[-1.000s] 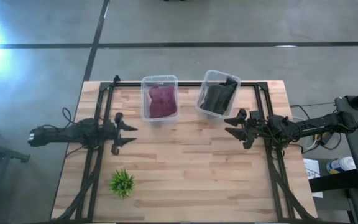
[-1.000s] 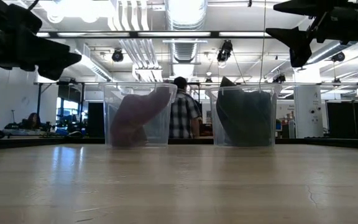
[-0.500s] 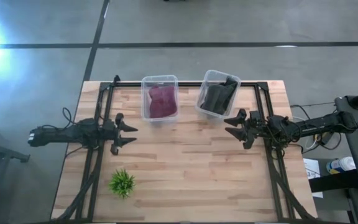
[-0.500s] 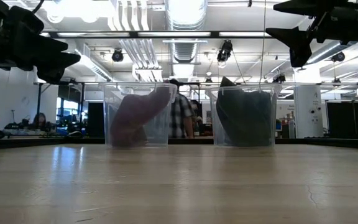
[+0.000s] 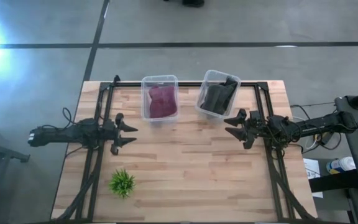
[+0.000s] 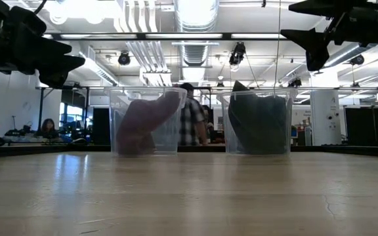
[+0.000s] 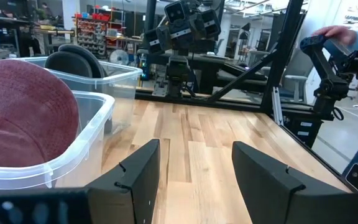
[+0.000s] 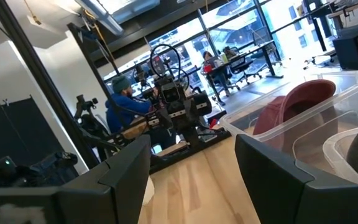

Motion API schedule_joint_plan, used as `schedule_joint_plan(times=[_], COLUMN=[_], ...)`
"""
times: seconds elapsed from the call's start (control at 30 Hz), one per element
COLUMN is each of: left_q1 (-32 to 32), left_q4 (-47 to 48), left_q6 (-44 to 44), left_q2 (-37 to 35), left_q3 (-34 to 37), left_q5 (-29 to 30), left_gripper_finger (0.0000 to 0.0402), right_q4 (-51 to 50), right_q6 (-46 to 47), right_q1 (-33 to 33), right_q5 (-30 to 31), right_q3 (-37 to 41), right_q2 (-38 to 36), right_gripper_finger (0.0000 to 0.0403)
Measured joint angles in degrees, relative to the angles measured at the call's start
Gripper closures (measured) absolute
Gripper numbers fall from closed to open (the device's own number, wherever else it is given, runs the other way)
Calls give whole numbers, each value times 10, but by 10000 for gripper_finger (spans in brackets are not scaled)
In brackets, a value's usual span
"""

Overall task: Pick and place caps into container
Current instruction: Return to home position

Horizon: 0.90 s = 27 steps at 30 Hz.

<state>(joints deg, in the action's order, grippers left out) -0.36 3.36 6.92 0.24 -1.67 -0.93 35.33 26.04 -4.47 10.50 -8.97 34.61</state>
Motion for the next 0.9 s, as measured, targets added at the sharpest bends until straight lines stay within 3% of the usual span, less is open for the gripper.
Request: schedule_joint_plan(times=[0.23,0.57,0.7,0.9], left_q1=[0,0,0,0], left_q4=[0,-14,-21,-23], left_q6=[0,0,0,0], left_q2=[0,0,0,1], left_q3=[0,1,2,2], left_q5=[0,0,0,0], left_gripper_finger=[207,207,207,207], right_q4=[-8,-66,-69,-178], right_q6=[1,-129,-144,-143], right_q1=[6,21,28,40], right_q5=[-4,-131,-152,-153], right_q3=[0,42,84,85], right_q2=[-33,-168,-220,-272], right_gripper_finger=[172,172,172,172])
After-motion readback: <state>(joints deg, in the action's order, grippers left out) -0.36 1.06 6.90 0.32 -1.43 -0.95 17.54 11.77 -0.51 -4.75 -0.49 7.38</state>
